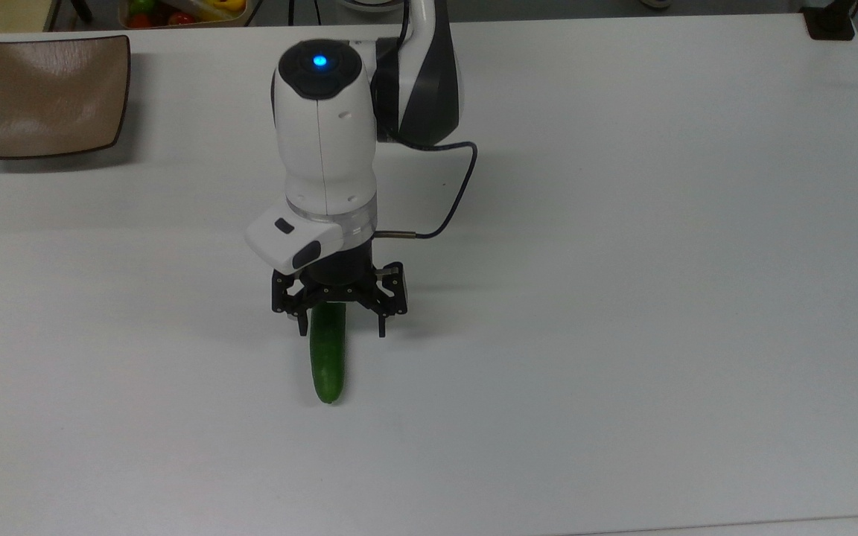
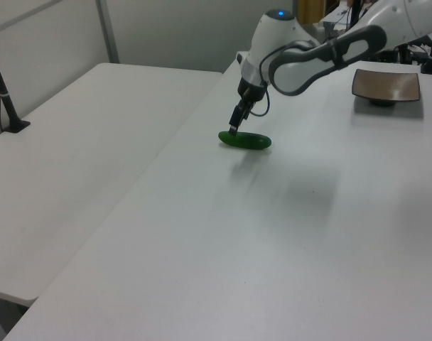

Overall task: Cucumber placed on a ceramic plate
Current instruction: 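Close the gripper around the middle of the cucumber, then lift the cucumber and carry it over the brown square plate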

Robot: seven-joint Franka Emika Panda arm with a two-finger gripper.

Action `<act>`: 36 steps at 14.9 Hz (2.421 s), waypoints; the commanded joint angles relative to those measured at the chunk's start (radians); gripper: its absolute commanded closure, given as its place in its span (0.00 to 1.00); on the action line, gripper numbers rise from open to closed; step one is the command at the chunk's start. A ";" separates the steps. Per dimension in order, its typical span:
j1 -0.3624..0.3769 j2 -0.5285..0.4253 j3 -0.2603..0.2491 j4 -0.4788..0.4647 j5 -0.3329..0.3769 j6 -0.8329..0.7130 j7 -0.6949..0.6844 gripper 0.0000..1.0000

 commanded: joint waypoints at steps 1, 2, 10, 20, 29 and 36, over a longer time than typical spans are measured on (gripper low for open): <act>0.014 0.043 -0.010 0.008 -0.032 0.049 0.023 0.00; 0.014 0.046 -0.010 0.005 -0.037 0.056 0.023 0.00; 0.013 0.056 -0.010 -0.020 -0.069 0.063 0.023 0.07; 0.010 0.057 -0.010 -0.032 -0.067 0.063 0.023 0.86; -0.015 -0.122 -0.010 -0.132 -0.052 0.046 0.025 0.85; -0.076 -0.368 -0.010 -0.175 -0.040 -0.264 -0.038 0.86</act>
